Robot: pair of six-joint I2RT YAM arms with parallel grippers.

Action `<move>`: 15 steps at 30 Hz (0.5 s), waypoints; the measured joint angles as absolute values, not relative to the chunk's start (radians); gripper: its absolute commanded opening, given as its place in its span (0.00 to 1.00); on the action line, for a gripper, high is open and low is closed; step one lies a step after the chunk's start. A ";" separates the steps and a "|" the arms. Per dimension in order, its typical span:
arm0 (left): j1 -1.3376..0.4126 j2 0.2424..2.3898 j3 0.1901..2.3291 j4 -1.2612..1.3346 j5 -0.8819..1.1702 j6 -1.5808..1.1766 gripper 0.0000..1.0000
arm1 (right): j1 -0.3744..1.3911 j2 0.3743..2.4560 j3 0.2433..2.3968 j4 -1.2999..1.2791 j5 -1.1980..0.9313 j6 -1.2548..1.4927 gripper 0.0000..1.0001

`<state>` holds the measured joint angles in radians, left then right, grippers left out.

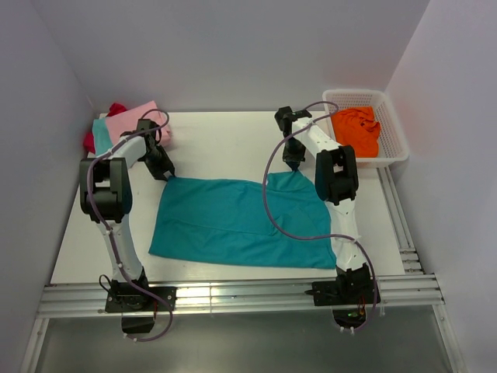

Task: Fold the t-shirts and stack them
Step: Grap the side of the flattened tshirt furthest away from the robot with both arms

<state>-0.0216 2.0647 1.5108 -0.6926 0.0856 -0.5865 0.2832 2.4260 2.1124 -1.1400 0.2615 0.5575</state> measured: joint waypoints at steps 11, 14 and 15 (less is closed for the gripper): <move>-0.022 2.084 1.530 -0.696 0.095 -0.586 0.00 | 0.281 2.419 2.099 -1.147 0.273 0.556 0.00; -0.022 2.086 1.534 -0.696 0.099 -0.584 0.00 | 0.281 2.419 2.099 -1.149 0.275 0.556 0.00; -0.022 2.086 1.534 -0.696 0.101 -0.585 0.00 | 0.281 2.418 2.099 -1.150 0.276 0.556 0.00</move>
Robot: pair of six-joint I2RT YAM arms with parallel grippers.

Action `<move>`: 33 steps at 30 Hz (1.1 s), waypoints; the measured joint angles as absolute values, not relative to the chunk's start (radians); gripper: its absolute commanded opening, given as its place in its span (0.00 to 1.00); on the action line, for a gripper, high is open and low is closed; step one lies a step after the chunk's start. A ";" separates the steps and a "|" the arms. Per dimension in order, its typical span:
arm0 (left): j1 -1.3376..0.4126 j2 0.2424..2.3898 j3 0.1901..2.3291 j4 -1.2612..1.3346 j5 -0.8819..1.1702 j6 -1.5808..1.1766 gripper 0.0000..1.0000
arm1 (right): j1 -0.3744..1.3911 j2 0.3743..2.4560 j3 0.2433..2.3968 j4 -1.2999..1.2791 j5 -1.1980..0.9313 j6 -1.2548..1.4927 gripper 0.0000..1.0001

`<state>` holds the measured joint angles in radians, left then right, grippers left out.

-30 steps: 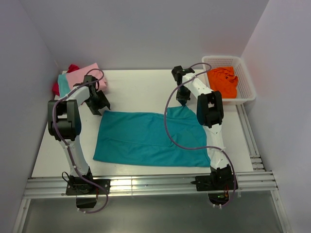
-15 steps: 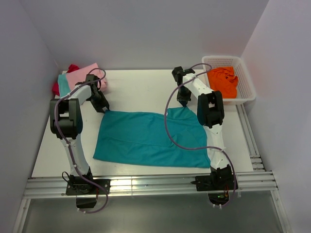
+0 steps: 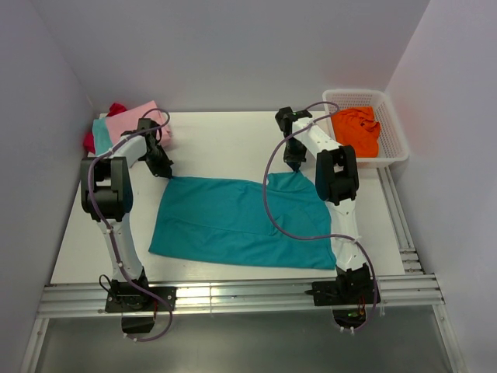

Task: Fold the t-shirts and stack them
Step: Grap the side of the flattened tshirt furthest away from the robot with both arms, then fold the other side of the tshirt into a rectangle

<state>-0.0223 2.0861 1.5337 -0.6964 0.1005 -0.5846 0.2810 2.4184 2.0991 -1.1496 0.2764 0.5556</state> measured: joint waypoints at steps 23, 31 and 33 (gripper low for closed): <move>-0.024 2.000 1.562 -0.730 0.101 -0.588 0.00 | 0.274 2.111 1.975 -1.164 0.242 0.566 0.00; -0.024 1.857 1.455 -0.720 0.100 -0.591 0.00 | 0.278 1.942 1.762 -1.142 0.226 0.585 0.00; -0.024 1.824 1.419 -0.718 0.100 -0.591 0.00 | 0.282 1.895 1.708 -1.137 0.220 0.588 0.00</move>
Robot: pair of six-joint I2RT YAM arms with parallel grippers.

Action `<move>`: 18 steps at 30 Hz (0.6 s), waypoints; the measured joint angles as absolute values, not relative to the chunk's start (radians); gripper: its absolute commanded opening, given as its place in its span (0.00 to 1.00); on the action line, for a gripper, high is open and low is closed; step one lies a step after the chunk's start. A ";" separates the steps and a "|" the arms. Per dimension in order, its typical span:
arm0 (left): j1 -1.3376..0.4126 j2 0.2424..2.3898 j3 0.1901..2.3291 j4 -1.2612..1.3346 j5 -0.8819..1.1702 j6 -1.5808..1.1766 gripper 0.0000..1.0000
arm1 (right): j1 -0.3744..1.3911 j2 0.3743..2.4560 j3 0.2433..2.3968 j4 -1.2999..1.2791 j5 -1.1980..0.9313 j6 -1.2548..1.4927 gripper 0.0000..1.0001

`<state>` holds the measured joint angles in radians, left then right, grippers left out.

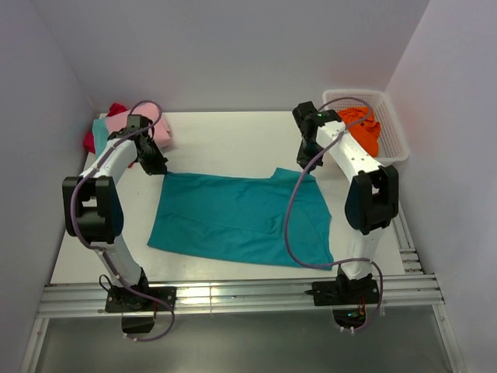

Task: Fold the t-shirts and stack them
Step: Fold the other side of the tshirt into a rectangle

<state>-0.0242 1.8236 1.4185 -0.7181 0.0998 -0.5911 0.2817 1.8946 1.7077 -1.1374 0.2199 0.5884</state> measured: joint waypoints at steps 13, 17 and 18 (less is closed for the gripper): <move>-0.024 1.596 1.197 -0.715 0.080 -0.591 0.00 | 0.353 1.527 1.348 -1.092 0.195 0.648 0.00; -0.024 1.527 1.124 -0.714 0.070 -0.591 0.00 | 0.406 1.427 1.203 -1.076 0.181 0.693 0.00; -0.024 1.514 1.110 -0.714 0.066 -0.591 0.00 | 0.418 1.409 1.172 -1.076 0.175 0.702 0.00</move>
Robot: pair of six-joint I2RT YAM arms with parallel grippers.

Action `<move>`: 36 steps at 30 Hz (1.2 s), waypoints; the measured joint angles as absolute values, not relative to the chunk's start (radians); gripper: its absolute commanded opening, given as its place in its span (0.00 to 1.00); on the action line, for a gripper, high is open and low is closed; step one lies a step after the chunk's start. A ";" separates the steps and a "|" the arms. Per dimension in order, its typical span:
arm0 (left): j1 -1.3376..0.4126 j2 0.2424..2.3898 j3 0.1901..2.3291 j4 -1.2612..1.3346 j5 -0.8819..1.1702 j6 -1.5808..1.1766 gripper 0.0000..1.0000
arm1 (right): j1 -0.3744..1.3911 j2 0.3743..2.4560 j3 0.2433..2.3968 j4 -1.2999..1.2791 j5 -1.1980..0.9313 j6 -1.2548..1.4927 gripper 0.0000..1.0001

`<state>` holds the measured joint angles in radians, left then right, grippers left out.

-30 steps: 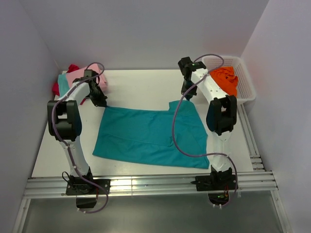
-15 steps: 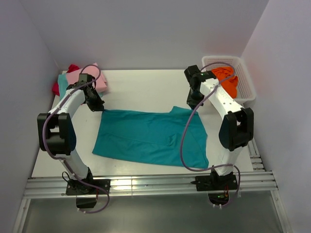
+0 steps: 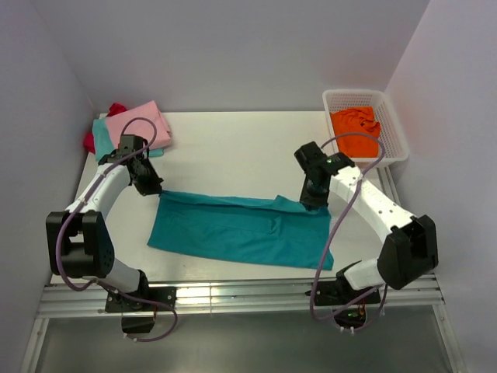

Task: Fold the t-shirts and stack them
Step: Fold the other side of the tshirt into a rectangle, then rotate the tshirt 115 degrees

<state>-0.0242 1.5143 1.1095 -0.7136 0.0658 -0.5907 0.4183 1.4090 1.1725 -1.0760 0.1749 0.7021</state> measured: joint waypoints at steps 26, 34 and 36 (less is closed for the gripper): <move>-0.026 1.459 1.082 -0.704 -0.023 -0.595 0.80 | 0.591 1.214 0.912 -1.093 0.167 0.902 1.00; -0.026 1.499 1.126 -0.715 -0.023 -0.594 0.75 | 0.593 1.224 0.770 -1.042 0.134 0.919 0.53; -0.026 1.506 1.139 -0.717 -0.023 -0.594 0.74 | 0.593 1.250 0.734 -1.018 0.124 0.922 0.45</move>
